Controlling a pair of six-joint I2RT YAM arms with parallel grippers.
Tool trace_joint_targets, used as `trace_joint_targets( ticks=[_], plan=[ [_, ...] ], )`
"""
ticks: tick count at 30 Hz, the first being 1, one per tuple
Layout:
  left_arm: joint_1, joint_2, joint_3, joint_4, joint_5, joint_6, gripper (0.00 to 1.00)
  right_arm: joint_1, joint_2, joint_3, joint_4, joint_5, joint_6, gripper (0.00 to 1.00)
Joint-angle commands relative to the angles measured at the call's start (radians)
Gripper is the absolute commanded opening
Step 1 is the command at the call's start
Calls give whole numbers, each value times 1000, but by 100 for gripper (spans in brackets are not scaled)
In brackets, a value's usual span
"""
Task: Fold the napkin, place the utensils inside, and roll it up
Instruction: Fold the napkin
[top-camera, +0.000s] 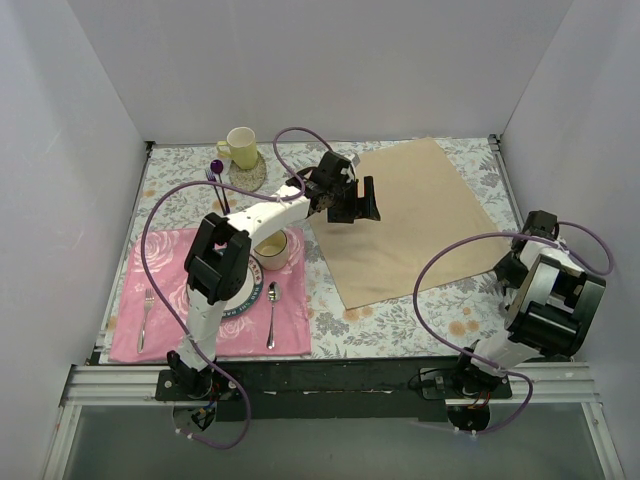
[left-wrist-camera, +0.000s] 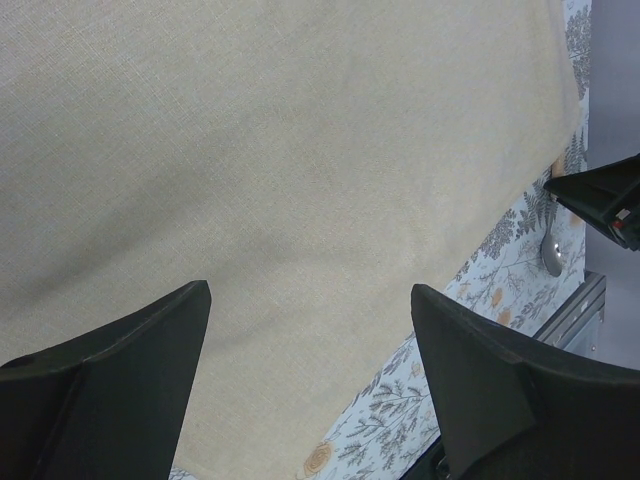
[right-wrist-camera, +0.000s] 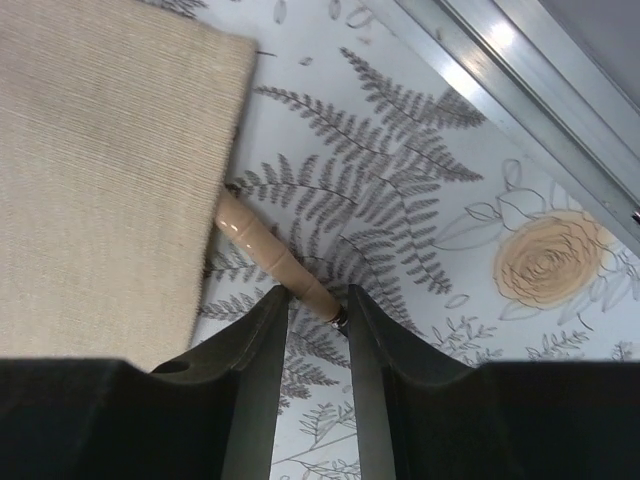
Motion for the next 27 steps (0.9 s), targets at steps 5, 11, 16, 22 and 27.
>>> trace_joint_targets(
  ticks=[5,11,16,22,27],
  plan=[
    [-3,-117,9,-6,4,15,82,-126,-117,-116,-82,15,34,34],
    [-3,-162,-68,24,8,7,82,-154,-205,-162,-83,-18,17,36],
    [-3,-173,-73,23,-12,7,83,-112,-268,-127,-77,-120,-15,50],
    [26,-170,-36,-19,-39,1,87,107,-318,-15,-152,29,-5,70],
    [100,-222,-43,-57,-107,-51,89,407,-320,60,-148,117,-37,76]
  ],
)
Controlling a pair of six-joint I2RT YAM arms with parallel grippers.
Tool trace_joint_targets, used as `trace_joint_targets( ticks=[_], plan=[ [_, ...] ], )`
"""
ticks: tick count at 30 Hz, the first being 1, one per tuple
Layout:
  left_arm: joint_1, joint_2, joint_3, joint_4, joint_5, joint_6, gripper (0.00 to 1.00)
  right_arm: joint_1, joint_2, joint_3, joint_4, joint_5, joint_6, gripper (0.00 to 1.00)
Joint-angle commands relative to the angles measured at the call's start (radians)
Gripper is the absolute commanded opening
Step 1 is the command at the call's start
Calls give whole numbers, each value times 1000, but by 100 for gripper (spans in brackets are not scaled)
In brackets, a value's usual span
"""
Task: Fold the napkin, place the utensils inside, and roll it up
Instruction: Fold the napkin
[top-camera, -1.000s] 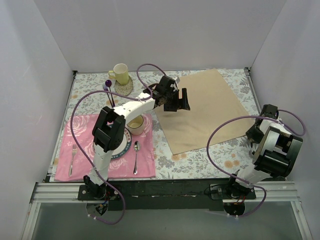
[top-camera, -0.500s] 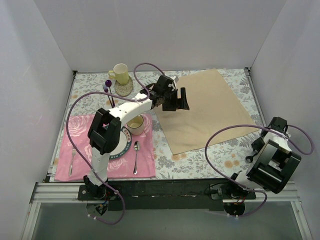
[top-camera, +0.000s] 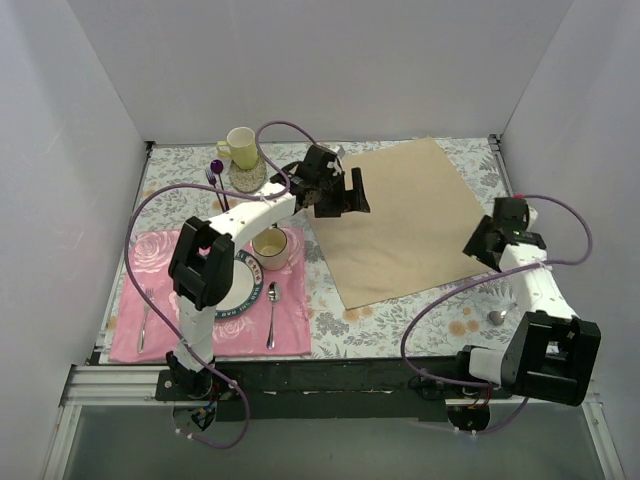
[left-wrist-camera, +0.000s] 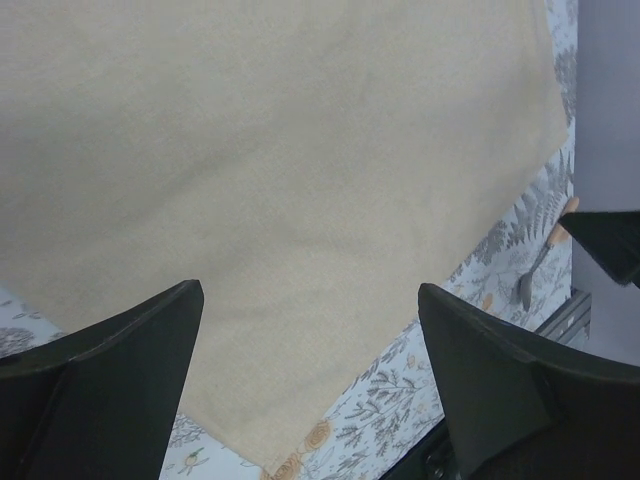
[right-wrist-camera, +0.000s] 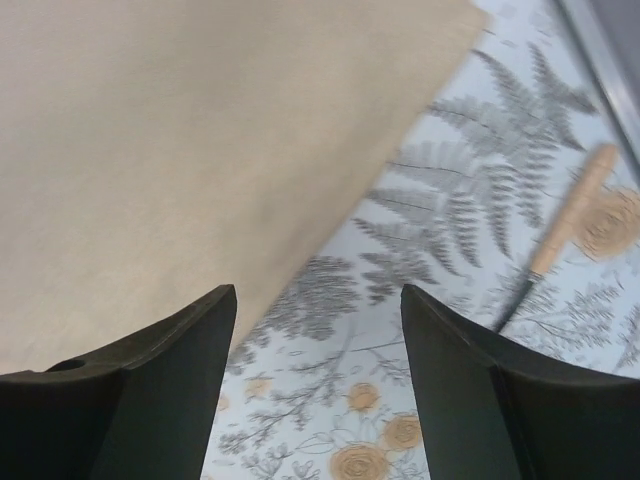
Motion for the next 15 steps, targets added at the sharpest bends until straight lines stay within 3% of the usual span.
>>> trace_joint_targets(
  ticks=[1,3,5,9,12,15],
  plan=[
    [102,-130,8,-36,-95,-53,90,329,1,91,8,91,-55,76],
    [136,-145,-20,-17,-84,-66,90,436,35,140,28,83,-144,77],
    [186,-145,-17,-24,-61,-70,89,568,107,170,42,-31,-218,76],
    [225,-161,-26,-33,-34,-72,88,871,222,269,-2,-43,-345,67],
    [234,-194,-37,-43,-32,-73,88,1000,285,298,-62,-30,-370,61],
    [243,-231,-37,-47,-30,-76,88,1060,315,273,-87,-73,-373,49]
  ],
)
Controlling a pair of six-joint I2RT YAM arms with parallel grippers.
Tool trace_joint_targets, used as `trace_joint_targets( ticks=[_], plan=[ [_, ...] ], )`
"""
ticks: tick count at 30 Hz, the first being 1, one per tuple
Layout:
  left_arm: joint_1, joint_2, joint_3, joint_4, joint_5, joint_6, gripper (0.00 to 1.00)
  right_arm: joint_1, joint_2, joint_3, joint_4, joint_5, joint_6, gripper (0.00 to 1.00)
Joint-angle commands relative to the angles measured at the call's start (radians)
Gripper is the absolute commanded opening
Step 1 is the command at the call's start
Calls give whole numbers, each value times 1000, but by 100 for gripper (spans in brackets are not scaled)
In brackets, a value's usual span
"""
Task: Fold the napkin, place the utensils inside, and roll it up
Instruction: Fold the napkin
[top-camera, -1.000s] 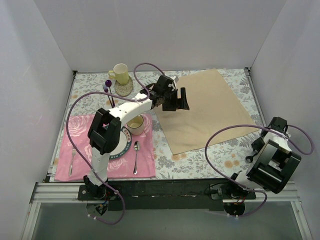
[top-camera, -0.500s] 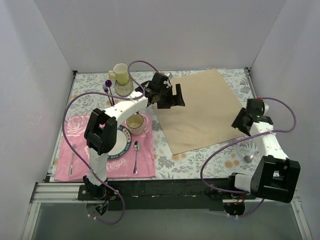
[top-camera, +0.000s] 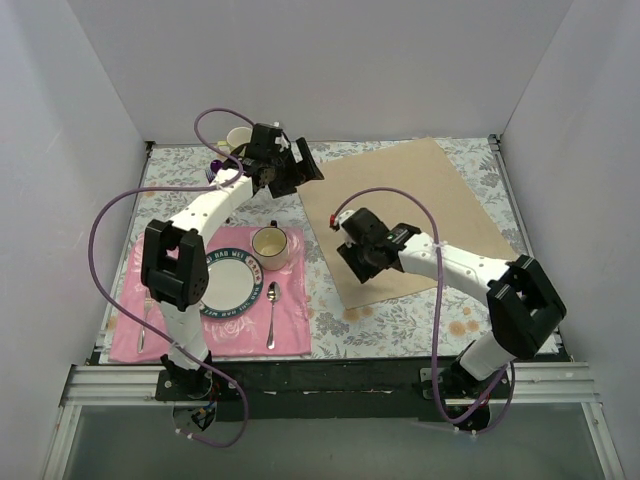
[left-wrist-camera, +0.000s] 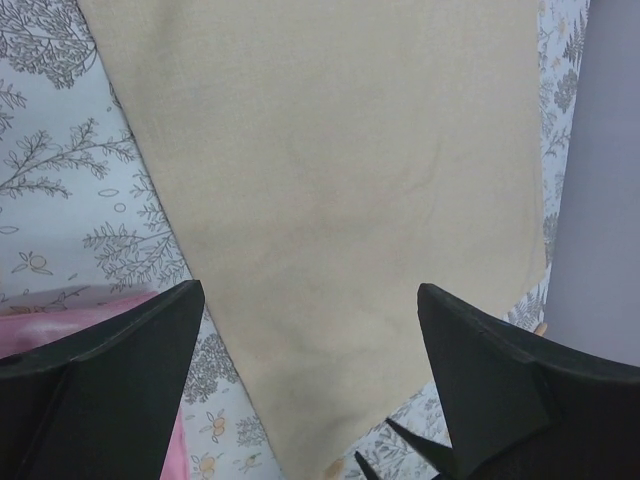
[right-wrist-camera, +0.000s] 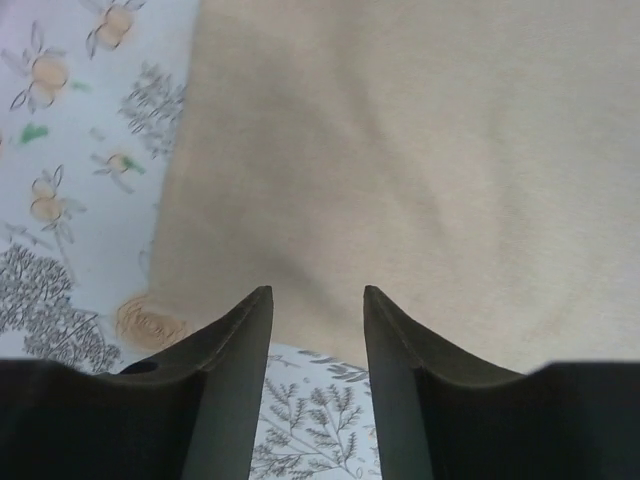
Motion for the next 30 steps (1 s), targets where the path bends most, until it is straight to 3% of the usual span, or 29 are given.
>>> trace_joint_targets(
  ticks=[1,9,30],
  plan=[
    [-4,-135,2,-32,12,-9,88,70,10,-2,-81,-69,-56,48],
    [7,-184,-20,-19,33,-24,88,175,4,-118,-28,-209,-44,51],
    [32,-216,-30,-20,30,-25,88,199,105,-36,32,-188,-111,57]
  ],
)
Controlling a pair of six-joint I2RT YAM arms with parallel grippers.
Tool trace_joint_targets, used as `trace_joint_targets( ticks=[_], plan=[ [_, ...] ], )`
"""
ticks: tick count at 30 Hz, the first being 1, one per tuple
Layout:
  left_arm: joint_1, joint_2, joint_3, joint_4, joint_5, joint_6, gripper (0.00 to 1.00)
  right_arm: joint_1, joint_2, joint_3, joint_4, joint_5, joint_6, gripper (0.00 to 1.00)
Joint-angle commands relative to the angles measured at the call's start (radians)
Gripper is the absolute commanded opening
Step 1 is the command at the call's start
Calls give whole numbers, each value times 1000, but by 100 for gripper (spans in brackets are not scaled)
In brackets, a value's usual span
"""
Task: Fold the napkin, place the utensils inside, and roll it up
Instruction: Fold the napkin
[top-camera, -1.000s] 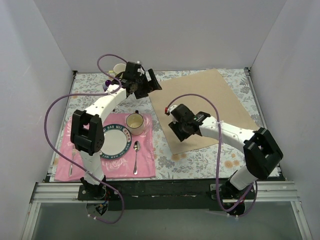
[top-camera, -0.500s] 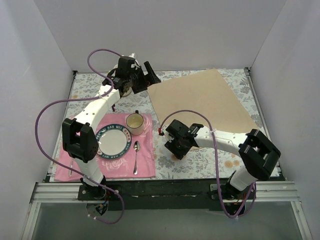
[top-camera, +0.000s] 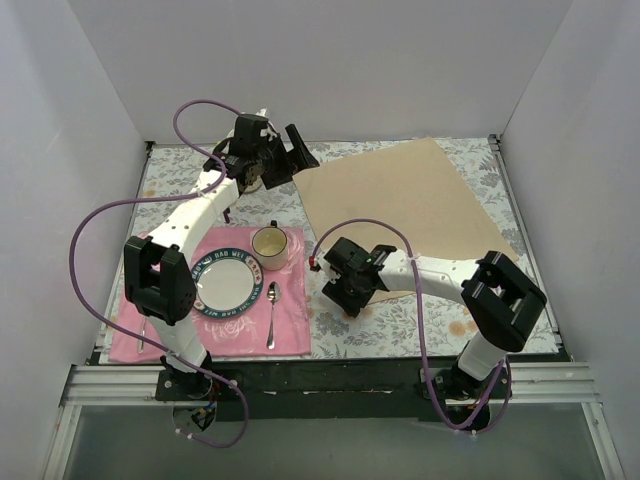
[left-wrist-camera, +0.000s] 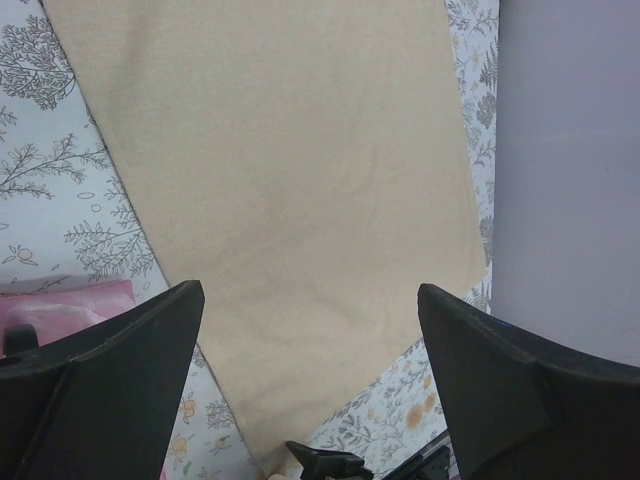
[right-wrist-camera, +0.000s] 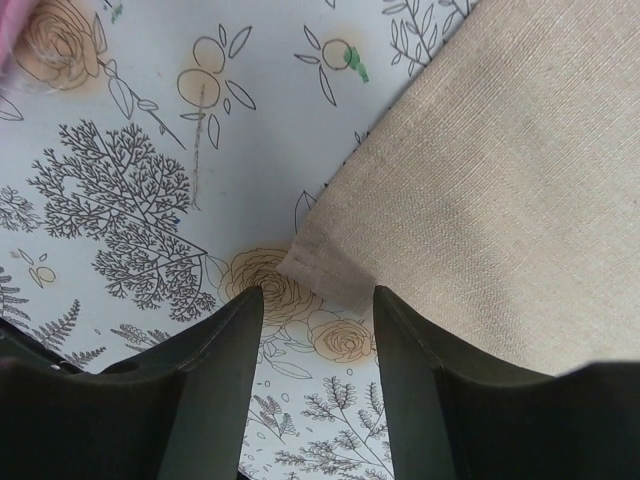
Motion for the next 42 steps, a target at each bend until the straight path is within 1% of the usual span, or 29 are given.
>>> trace_joint_targets(
  ticks=[1,5,9,13,15,16,17,19,20,22,23,26,32,36,42],
  plan=[
    [14,-77,-8,-9,2,6,88,8,7,48,27,3,-21,57],
    [17,-79,-16,-7,3,8,88,8,12,42,33,0,-28,57],
    [22,-79,-22,-3,5,5,88,14,30,22,43,-6,-27,54],
    [25,-86,-28,-1,2,5,89,32,41,0,54,63,-7,52],
    [27,-88,-31,-3,2,5,89,55,50,3,51,114,5,48],
    [30,-88,-36,0,3,5,89,62,55,3,47,162,18,45],
    [31,-89,-37,2,3,5,89,66,56,3,43,174,21,37],
    [34,-99,-44,2,2,5,89,75,47,-12,53,228,45,30],
    [36,-100,-50,3,5,5,89,75,41,-19,59,238,57,24],
    [39,-108,-54,8,3,5,89,77,12,-29,69,266,71,17],
    [40,-109,-59,8,3,5,89,77,1,-24,74,266,80,11],
    [43,-115,-64,9,2,5,89,75,-48,2,83,258,93,1],
    [56,-131,-79,13,0,5,89,75,-88,72,42,226,139,1],
    [68,-143,-88,14,0,6,89,74,-123,76,36,188,171,1],
    [85,-168,-103,17,0,14,89,77,-181,62,50,76,235,1]
  ],
)
